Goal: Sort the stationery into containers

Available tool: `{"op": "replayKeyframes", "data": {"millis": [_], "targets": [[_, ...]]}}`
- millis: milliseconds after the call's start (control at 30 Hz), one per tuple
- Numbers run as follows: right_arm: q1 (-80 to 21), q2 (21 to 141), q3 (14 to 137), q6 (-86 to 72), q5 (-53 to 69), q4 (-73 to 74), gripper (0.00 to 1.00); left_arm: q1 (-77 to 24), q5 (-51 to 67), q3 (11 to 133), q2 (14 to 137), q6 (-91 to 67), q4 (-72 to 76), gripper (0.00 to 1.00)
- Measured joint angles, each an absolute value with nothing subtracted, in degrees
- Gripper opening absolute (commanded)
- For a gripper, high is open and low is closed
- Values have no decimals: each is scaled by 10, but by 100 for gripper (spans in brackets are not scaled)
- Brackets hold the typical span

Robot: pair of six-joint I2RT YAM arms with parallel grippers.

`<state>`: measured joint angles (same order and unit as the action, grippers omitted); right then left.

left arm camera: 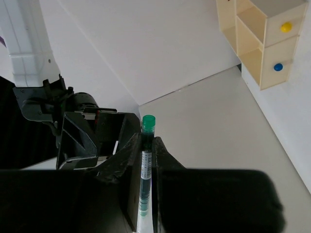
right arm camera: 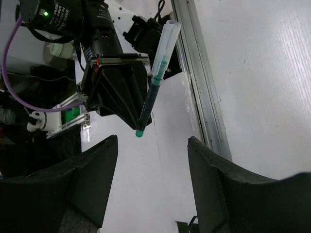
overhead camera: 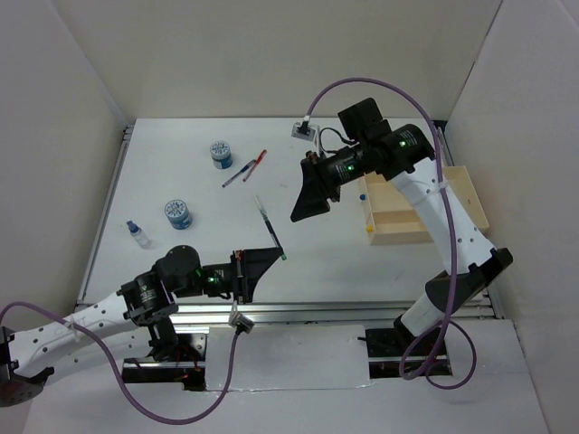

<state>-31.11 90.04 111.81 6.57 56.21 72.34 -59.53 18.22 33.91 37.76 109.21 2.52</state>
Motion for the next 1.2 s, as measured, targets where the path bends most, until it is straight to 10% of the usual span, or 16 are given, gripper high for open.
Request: {"op": "replayKeyframes", "data": {"millis": [1000,1200], "targets": [[-383,965,1159,-12,541,655,50,-595,152,352,417,1093,82,0],[-388,969,1158,-10,541,655,34,-595,151,352,419,1093,86,0]]}}
